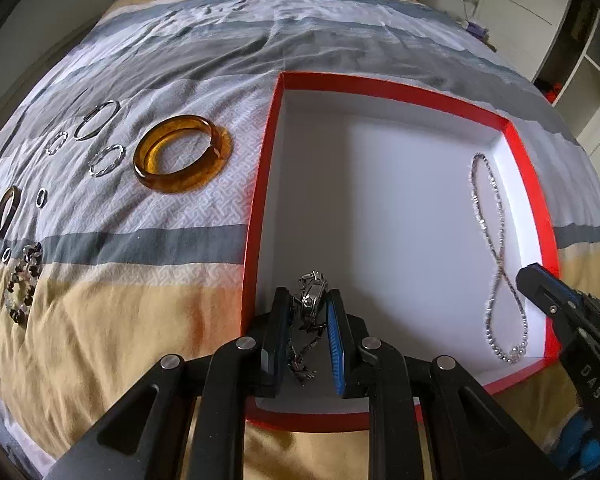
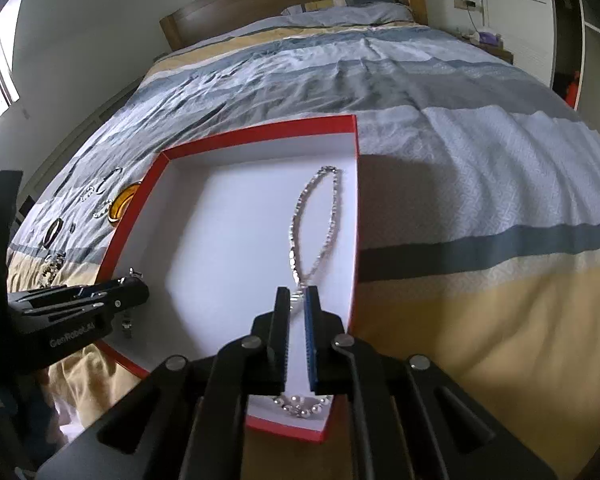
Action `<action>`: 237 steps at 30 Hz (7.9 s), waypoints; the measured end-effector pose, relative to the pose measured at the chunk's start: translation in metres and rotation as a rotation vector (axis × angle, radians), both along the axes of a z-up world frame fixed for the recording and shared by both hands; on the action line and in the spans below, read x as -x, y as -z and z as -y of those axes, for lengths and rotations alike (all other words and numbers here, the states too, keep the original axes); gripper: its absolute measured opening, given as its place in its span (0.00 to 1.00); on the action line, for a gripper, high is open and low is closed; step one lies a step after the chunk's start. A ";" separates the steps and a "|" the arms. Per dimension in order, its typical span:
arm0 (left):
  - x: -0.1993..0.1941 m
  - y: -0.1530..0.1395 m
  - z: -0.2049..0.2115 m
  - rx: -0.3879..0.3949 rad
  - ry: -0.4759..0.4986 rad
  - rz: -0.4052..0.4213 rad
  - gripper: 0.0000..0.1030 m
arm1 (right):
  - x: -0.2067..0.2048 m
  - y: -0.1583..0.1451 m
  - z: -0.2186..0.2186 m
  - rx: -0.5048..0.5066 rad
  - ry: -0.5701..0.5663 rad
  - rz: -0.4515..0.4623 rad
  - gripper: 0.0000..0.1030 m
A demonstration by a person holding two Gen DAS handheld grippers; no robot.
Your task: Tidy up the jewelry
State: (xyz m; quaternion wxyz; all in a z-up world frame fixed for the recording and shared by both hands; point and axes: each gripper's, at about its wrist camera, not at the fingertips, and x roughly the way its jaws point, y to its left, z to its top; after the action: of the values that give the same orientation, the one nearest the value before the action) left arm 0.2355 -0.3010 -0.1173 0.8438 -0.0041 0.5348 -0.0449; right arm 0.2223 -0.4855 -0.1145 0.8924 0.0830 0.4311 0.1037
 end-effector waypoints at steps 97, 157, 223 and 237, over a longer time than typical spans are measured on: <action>0.184 -0.109 -0.304 -0.031 -0.133 0.333 0.85 | 0.176 -0.112 -0.239 0.050 -0.043 0.079 0.43; 0.023 -0.013 -0.424 0.194 -0.046 0.220 0.18 | -0.030 0.015 -0.406 -0.145 -0.318 -0.139 0.44; -0.033 -0.004 0.000 0.161 0.508 0.072 0.18 | -0.014 0.003 -0.046 -0.043 0.032 -0.059 0.11; -0.030 0.000 0.002 0.134 0.502 0.079 0.20 | -0.001 0.007 -0.051 0.039 -0.017 -0.097 0.23</action>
State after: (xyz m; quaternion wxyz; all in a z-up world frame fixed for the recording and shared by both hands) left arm 0.2658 -0.3030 -0.1176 0.8243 0.0746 0.4816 -0.2882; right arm 0.2231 -0.4346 -0.1211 0.8711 0.0669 0.4763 0.0988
